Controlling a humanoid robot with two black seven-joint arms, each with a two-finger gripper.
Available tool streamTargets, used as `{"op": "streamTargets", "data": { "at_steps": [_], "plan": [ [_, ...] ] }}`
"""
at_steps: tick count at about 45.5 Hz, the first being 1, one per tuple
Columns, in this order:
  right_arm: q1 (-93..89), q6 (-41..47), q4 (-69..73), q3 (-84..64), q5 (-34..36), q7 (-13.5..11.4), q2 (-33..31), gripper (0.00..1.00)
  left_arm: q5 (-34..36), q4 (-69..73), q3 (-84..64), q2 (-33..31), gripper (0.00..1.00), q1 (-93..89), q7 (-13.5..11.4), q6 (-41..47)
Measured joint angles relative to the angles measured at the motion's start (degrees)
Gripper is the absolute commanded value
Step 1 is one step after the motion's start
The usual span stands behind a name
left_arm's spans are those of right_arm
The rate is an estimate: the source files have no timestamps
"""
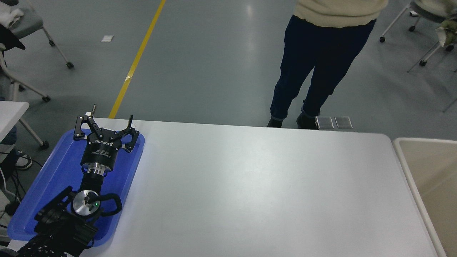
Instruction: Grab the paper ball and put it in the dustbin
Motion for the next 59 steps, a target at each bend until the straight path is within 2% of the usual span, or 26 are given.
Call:
{"op": "streamTargets", "data": {
  "at_steps": [6,10,15,19,28,34,41,48,49,50,52,53,55,59],
  "plan": [
    [-15.24,-0.39,-12.69,8.64,0.26,2.7,0.32,0.0,-0.02,0.0,0.0,0.01,1.0,-0.01,0.0,0.0],
    [-28.3,-1.94,-23.5,17.1,1.13,3.93,2.84,0.0,-0.01,0.0,0.0,0.01,1.0,0.0,0.0,0.0],
    [-38.72,-4.9,-31.68,22.97,4.42,3.9,6.54,0.0,0.0,0.0,0.0,-0.01,1.0,-0.01,0.0,0.0],
    [-46.48,-8.24,-36.94,26.77,9.44,2.34,9.85,0.0,0.0,0.0,0.0,0.0,1.0,-0.01,0.0,0.0],
    [-59.69,-18.47,-43.26,32.11,23.08,-3.03,17.36,0.0,-0.08,0.01,0.0,0.0,1.0,0.0,0.0,0.0],
    [-64.26,-23.78,-44.34,35.77,28.88,-5.82,21.09,0.0,-0.14,0.06,0.0,0.0,1.0,0.0,0.0,0.0],
    [-67.57,-28.12,-44.59,40.96,32.64,-7.74,24.35,0.0,-0.2,0.08,0.0,0.01,1.0,0.0,0.0,0.06],
    [-69.38,-30.75,-44.51,45.46,34.45,-8.63,26.43,0.0,-0.23,0.08,0.0,0.01,1.0,0.0,0.0,0.09],
    [-69.53,-31.0,-44.51,45.91,34.59,-8.69,26.62,0.08,-0.24,0.08,0.0,0.01,1.0,0.0,0.0,0.09],
    [-69.75,-31.39,-44.51,46.53,34.8,-8.78,26.86,0.27,-0.25,0.08,0.0,0.01,1.0,0.0,0.0,0.09],
    [-70.04,-31.91,-44.49,47.33,35.07,-8.92,27.16,0.79,-0.25,0.09,0.0,0.01,1.0,0.0,0.0,0.09],
    [-70.13,-32.11,-44.49,47.62,35.15,-8.96,27.25,0.92,-0.26,0.09,0.0,0.01,1.0,0.0,0.0,0.09],
    [-70.29,-32.51,-44.49,48.2,35.35,-8.97,27.44,1.0,-0.26,0.09,0.0,0.01,1.0,0.0,0.0,0.09],
    [-70.59,-33.25,-44.49,49.44,35.79,-8.99,27.64,1.0,-0.26,0.09,0.0,0.01,1.0,0.0,0.0,0.09]
  ]
}}
